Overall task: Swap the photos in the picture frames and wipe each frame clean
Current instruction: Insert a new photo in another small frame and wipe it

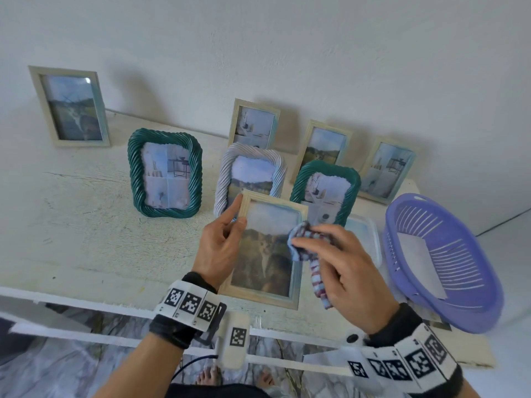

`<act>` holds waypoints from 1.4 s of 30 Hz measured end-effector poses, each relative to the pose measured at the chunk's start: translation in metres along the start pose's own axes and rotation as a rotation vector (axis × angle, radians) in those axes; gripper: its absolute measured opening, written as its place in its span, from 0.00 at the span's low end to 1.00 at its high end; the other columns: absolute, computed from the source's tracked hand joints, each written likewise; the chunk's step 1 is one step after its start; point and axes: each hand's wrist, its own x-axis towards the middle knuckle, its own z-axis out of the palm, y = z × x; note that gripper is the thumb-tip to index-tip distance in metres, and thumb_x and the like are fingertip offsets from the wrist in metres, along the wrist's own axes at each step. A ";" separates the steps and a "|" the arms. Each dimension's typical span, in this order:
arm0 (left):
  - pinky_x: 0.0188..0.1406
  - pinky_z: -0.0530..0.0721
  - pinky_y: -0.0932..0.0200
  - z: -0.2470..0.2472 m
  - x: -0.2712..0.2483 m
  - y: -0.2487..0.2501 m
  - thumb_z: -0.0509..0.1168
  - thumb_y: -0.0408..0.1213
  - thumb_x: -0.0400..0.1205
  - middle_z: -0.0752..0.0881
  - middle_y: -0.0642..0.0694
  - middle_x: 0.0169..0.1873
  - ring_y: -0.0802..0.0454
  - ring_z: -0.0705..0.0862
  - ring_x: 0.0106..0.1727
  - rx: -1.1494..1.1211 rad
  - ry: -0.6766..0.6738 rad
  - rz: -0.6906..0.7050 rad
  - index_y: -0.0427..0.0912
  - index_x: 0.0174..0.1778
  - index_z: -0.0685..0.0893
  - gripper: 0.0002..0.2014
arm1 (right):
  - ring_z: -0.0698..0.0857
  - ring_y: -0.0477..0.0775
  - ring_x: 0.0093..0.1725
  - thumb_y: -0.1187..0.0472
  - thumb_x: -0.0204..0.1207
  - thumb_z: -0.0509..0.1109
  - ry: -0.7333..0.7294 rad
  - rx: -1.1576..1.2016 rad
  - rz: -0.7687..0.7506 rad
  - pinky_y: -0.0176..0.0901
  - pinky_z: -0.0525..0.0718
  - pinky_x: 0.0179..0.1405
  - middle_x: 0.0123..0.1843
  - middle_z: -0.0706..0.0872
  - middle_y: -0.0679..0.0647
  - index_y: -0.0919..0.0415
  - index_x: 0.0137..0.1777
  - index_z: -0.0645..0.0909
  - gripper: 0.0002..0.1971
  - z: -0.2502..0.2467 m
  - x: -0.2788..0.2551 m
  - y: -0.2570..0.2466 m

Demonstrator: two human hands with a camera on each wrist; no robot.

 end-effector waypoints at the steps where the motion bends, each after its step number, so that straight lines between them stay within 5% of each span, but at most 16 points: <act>1: 0.38 0.77 0.41 0.002 0.000 0.000 0.62 0.58 0.78 0.73 0.43 0.36 0.44 0.71 0.35 0.015 0.011 0.012 0.68 0.74 0.72 0.26 | 0.75 0.51 0.63 0.67 0.78 0.54 0.050 0.015 0.037 0.40 0.74 0.61 0.67 0.74 0.49 0.51 0.66 0.82 0.22 -0.004 -0.001 0.009; 4: 0.33 0.76 0.53 0.006 0.001 -0.004 0.61 0.49 0.85 0.72 0.45 0.34 0.49 0.71 0.32 0.059 0.039 0.044 0.60 0.77 0.72 0.22 | 0.79 0.56 0.54 0.70 0.78 0.58 0.181 -0.067 0.151 0.45 0.79 0.48 0.60 0.79 0.52 0.54 0.60 0.81 0.17 -0.010 -0.004 0.039; 6: 0.25 0.64 0.60 0.006 0.001 -0.006 0.59 0.39 0.88 0.64 0.44 0.28 0.51 0.62 0.26 0.103 0.102 0.050 0.54 0.78 0.72 0.21 | 0.80 0.59 0.48 0.72 0.76 0.64 0.203 -0.165 0.258 0.46 0.78 0.43 0.56 0.80 0.54 0.56 0.54 0.81 0.13 -0.009 -0.008 0.063; 12: 0.30 0.63 0.56 0.011 0.005 -0.011 0.60 0.41 0.87 0.66 0.43 0.29 0.48 0.61 0.28 0.090 0.139 0.063 0.58 0.76 0.73 0.21 | 0.79 0.69 0.58 0.63 0.72 0.67 -0.044 -0.338 0.576 0.55 0.78 0.60 0.63 0.78 0.65 0.63 0.61 0.82 0.17 0.015 0.005 0.116; 16: 0.42 0.73 0.47 0.019 0.008 -0.013 0.62 0.57 0.78 0.75 0.44 0.41 0.45 0.73 0.40 0.021 0.096 0.045 0.66 0.74 0.73 0.26 | 0.68 0.66 0.73 0.61 0.75 0.66 -0.161 -0.337 0.617 0.50 0.64 0.73 0.76 0.64 0.63 0.60 0.73 0.71 0.25 0.018 0.030 0.132; 20: 0.46 0.73 0.44 0.026 0.011 -0.014 0.63 0.59 0.76 0.75 0.44 0.45 0.44 0.74 0.44 -0.022 0.081 0.027 0.69 0.73 0.73 0.26 | 0.68 0.69 0.73 0.65 0.77 0.64 -0.190 -0.249 0.664 0.55 0.68 0.73 0.78 0.61 0.64 0.55 0.78 0.65 0.29 0.026 0.033 0.143; 24: 0.49 0.74 0.41 0.032 0.014 -0.013 0.63 0.61 0.76 0.75 0.44 0.46 0.43 0.75 0.46 -0.032 0.072 0.015 0.70 0.74 0.72 0.27 | 0.74 0.66 0.69 0.64 0.77 0.65 -0.053 -0.316 0.536 0.55 0.73 0.70 0.73 0.71 0.63 0.57 0.74 0.72 0.24 0.023 0.021 0.137; 26: 0.49 0.75 0.41 0.036 0.016 -0.010 0.63 0.60 0.77 0.76 0.43 0.45 0.43 0.75 0.46 -0.034 0.080 0.001 0.70 0.74 0.72 0.27 | 0.81 0.61 0.57 0.62 0.78 0.64 0.091 -0.300 0.424 0.54 0.83 0.57 0.62 0.81 0.60 0.60 0.65 0.79 0.16 0.018 0.013 0.126; 28: 0.45 0.75 0.43 0.042 0.015 -0.003 0.62 0.58 0.78 0.78 0.40 0.41 0.42 0.76 0.43 -0.045 0.082 0.007 0.68 0.73 0.74 0.24 | 0.85 0.56 0.44 0.62 0.81 0.63 0.197 -0.012 0.399 0.52 0.86 0.42 0.49 0.87 0.57 0.61 0.60 0.81 0.11 0.014 0.005 0.112; 30: 0.39 0.75 0.46 0.052 0.014 0.005 0.62 0.52 0.80 0.79 0.36 0.35 0.42 0.75 0.37 -0.059 0.084 0.024 0.64 0.68 0.76 0.19 | 0.87 0.55 0.39 0.65 0.85 0.60 0.185 0.590 0.547 0.49 0.86 0.38 0.43 0.89 0.59 0.62 0.60 0.82 0.11 0.011 0.004 0.096; 32: 0.35 0.76 0.44 0.064 0.012 0.013 0.62 0.47 0.81 0.80 0.34 0.32 0.41 0.76 0.33 -0.089 0.107 0.016 0.56 0.62 0.76 0.14 | 0.88 0.56 0.39 0.65 0.86 0.56 0.125 1.162 0.715 0.47 0.86 0.35 0.45 0.89 0.63 0.63 0.58 0.84 0.14 0.012 0.006 0.083; 34: 0.37 0.78 0.40 0.074 0.011 0.017 0.63 0.46 0.81 0.82 0.35 0.34 0.40 0.78 0.35 -0.127 0.105 -0.006 0.50 0.60 0.75 0.13 | 0.85 0.61 0.45 0.64 0.86 0.55 0.084 1.467 0.790 0.52 0.83 0.43 0.51 0.86 0.66 0.65 0.58 0.85 0.16 0.015 0.006 0.074; 36: 0.38 0.77 0.41 0.082 0.009 0.019 0.64 0.46 0.82 0.82 0.35 0.35 0.40 0.78 0.37 -0.134 0.080 -0.032 0.48 0.61 0.75 0.14 | 0.82 0.66 0.56 0.62 0.84 0.57 0.110 1.624 0.787 0.63 0.79 0.57 0.57 0.84 0.69 0.66 0.62 0.83 0.16 0.017 0.005 0.069; 38: 0.48 0.83 0.43 0.089 0.006 0.022 0.67 0.53 0.80 0.88 0.39 0.45 0.44 0.86 0.45 -0.088 0.012 -0.078 0.48 0.66 0.73 0.22 | 0.82 0.66 0.57 0.61 0.81 0.58 0.168 1.712 0.732 0.64 0.77 0.62 0.59 0.85 0.68 0.63 0.62 0.84 0.16 0.014 0.003 0.066; 40: 0.62 0.83 0.50 0.096 0.003 0.022 0.71 0.65 0.69 0.84 0.47 0.64 0.56 0.85 0.60 -0.017 -0.102 -0.150 0.51 0.75 0.68 0.41 | 0.82 0.64 0.54 0.60 0.78 0.60 0.179 1.727 0.659 0.60 0.79 0.56 0.58 0.85 0.67 0.60 0.59 0.86 0.16 0.008 0.003 0.065; 42: 0.70 0.79 0.49 0.105 -0.001 0.025 0.72 0.72 0.61 0.76 0.52 0.71 0.57 0.80 0.68 0.001 -0.210 -0.211 0.51 0.80 0.62 0.54 | 0.83 0.62 0.51 0.66 0.80 0.58 0.148 1.636 0.586 0.53 0.85 0.43 0.58 0.85 0.65 0.58 0.59 0.86 0.16 0.004 0.002 0.062</act>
